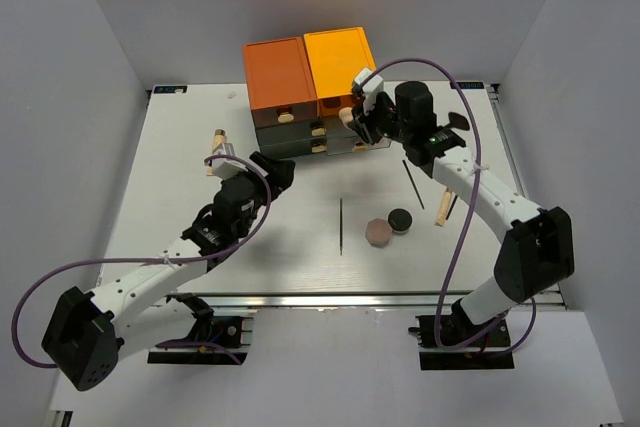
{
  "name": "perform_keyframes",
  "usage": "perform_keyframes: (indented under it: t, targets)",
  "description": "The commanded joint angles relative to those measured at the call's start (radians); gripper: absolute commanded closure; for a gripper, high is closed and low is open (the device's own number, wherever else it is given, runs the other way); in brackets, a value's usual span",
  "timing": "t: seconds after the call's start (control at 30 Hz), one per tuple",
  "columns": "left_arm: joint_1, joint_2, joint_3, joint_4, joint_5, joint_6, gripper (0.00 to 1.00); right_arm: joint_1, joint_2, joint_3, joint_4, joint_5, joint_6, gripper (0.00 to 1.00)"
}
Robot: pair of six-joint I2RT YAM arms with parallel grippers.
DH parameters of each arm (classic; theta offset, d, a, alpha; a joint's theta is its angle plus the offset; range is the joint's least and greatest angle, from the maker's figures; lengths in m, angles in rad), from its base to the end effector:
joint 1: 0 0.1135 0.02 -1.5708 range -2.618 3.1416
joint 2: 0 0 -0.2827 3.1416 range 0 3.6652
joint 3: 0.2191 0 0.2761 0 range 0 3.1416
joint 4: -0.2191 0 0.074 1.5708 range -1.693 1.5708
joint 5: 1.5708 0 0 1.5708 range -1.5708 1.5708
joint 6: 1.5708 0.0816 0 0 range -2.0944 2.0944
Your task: Organize the makeup
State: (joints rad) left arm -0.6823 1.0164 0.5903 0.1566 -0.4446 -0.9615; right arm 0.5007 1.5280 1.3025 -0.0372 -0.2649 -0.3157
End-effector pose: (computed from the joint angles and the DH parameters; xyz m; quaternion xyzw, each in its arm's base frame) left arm 0.2423 -0.1517 0.2578 -0.2402 0.7500 -0.3133 0.5307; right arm 0.3683 0.2259 0.3545 -0.3860 0.6901 0.1601 0.5908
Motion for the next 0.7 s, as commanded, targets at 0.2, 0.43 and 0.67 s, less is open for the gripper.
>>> perform_keyframes:
  t: [0.2, 0.43, 0.67]
  targets:
    - [0.007, -0.050, -0.004, 0.011, 0.003, -0.005, 0.07, -0.036, 0.015, 0.092, -0.058, -0.059, -0.063, 0.23]
    - [0.009, -0.035, 0.008, 0.015, 0.010, 0.001, 0.07, -0.120, -0.064, 0.121, -0.049, -0.343, -0.085, 0.25]
    - [0.010, -0.042, -0.009, 0.023, 0.007, -0.003, 0.07, -0.146, -0.074, 0.191, -0.635, -0.702, -0.912, 1.00]
